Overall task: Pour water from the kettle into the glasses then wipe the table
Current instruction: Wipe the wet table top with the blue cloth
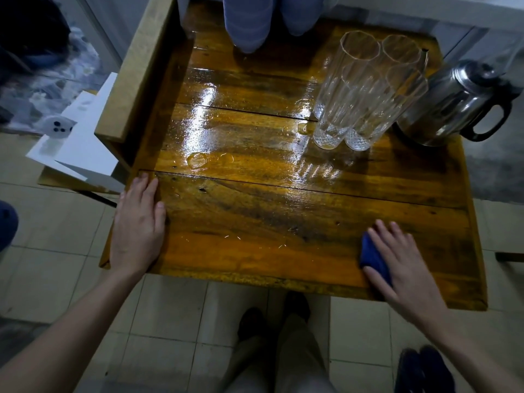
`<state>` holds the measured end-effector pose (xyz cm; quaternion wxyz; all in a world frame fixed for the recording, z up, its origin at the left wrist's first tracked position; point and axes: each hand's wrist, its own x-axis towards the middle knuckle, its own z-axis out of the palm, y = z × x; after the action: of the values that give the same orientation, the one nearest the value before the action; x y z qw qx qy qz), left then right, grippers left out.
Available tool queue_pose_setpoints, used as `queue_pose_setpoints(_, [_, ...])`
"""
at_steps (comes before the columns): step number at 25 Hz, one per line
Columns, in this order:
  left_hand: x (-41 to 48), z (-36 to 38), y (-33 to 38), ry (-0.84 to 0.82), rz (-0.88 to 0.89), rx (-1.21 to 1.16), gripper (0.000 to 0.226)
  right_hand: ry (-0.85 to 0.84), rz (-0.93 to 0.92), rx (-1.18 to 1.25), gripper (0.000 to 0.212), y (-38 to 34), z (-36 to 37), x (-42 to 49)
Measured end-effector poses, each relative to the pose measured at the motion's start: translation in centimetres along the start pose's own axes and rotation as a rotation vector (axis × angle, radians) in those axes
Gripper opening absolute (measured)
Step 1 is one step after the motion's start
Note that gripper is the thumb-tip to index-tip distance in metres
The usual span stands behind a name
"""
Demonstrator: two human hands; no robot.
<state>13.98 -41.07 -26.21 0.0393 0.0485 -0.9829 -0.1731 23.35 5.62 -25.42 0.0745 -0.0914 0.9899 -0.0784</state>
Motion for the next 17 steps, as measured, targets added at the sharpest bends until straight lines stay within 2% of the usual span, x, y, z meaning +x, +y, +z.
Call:
queue_pose_setpoints(2, [0.0, 0.0, 0.1, 0.009, -0.003, -0.003, 0.053, -0.032, 0.074, 0.002, 0.075, 1.8, -0.4, -1.5])
queue_pose_setpoints(5, [0.1, -0.1, 0.2, 0.021, 0.000, -0.013, 0.052, -0.001, 0.120, 0.000, 0.076, -0.7, 0.4, -1.2])
queue_pose_setpoints(10, [0.1, 0.0, 0.1, 0.032, 0.005, -0.012, 0.051, 0.075, 0.096, 0.015, 0.074, -7.8, 2.0, 0.9])
queue_pose_setpoints(17, [0.1, 0.0, 0.1, 0.037, 0.005, -0.007, 0.049, 0.067, 0.001, -0.007, 0.071, -13.9, 2.9, 3.5])
